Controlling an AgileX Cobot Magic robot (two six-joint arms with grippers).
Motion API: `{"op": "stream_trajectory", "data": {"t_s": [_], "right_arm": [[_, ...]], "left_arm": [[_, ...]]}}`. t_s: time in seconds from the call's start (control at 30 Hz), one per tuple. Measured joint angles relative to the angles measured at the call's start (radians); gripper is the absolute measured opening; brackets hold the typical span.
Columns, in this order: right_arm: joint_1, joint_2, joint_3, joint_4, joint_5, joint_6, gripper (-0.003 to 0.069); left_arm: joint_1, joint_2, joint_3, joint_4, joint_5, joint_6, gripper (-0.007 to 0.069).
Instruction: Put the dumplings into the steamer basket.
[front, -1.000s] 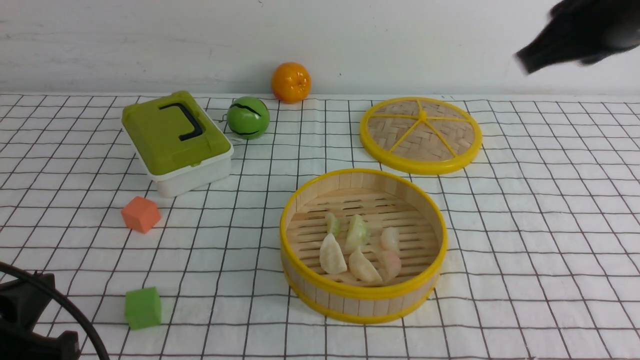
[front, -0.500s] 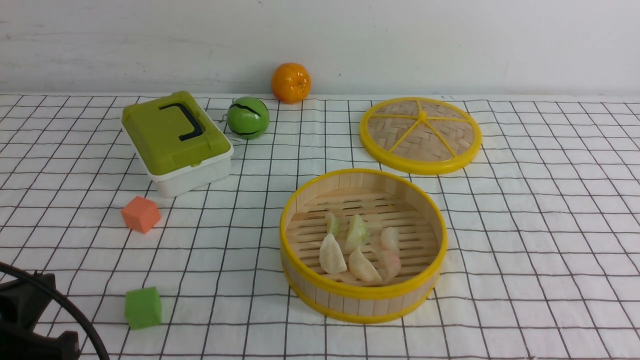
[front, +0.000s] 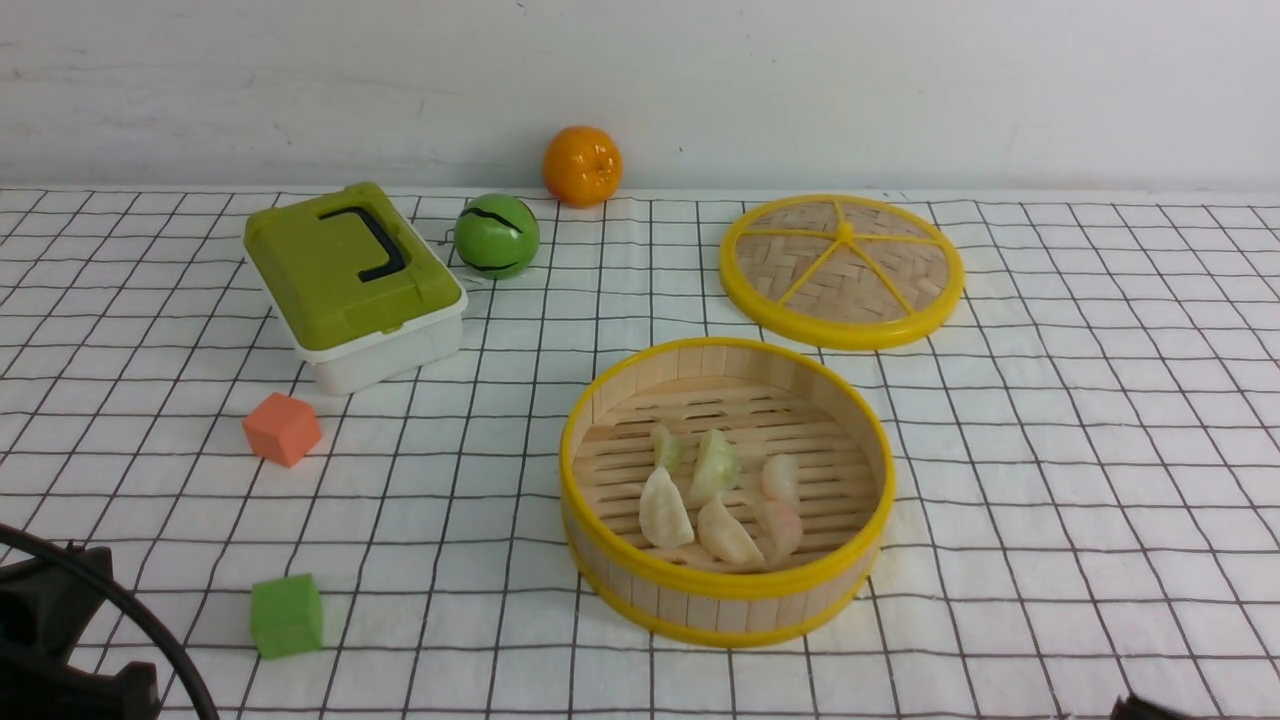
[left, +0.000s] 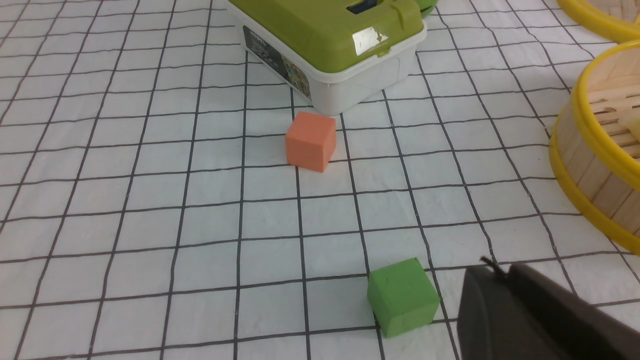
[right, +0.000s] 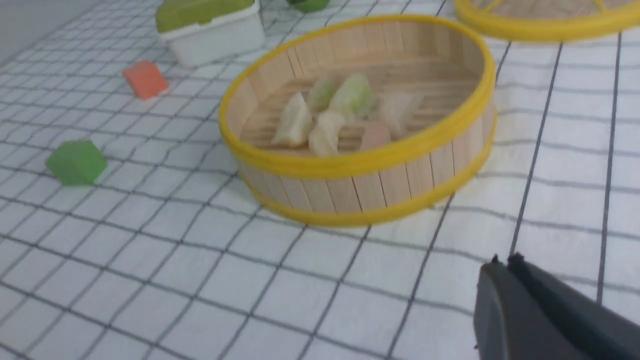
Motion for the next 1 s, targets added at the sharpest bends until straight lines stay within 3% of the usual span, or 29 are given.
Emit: {"op": "stream_trajectory", "data": {"t_s": [0.3,0.4,0.47,0.57,0.67,0.7,0.73,0.83,1.0], "right_arm": [[-0.017,-0.063,0.048,-0.069,0.087,0.004,-0.001],[-0.053,-0.125,0.048,-0.038,0.065,0.004,-0.001],[-0.115,-0.228,0.048,0.082,0.049,-0.029,-0.001],[-0.199,-0.354,0.048,0.225,0.048,-0.191,-0.001],[-0.345,-0.491,0.048,0.42,0.055,-0.479,-0.001],[-0.353,-0.497,0.048,0.42,0.057,-0.495,-0.001],[-0.411,-0.535,0.048,0.499,0.085,-0.62,-0.001],[-0.476,-0.547,0.048,0.564,0.164,-0.725,-0.001],[-0.502,-0.547,0.048,0.566,0.375,-0.762,-0.001]], "left_arm": [[0.0,0.0,0.0,0.0,0.0,0.0,0.0048],[0.0,0.0,0.0,0.0,-0.001,0.0,0.0051],[0.0,0.0,0.0,0.0,-0.001,0.0,0.0052],[0.0,0.0,0.0,0.0,-0.001,0.0,0.0055],[0.0,0.0,0.0,0.0,-0.001,0.0,0.0057],[0.0,0.0,0.0,0.0,-0.001,0.0,0.0057],[0.0,0.0,0.0,0.0,-0.001,0.0,0.0058],[0.0,0.0,0.0,0.0,-0.001,0.0,0.0062],[0.0,0.0,0.0,0.001,-0.001,0.0,0.0069]]}}
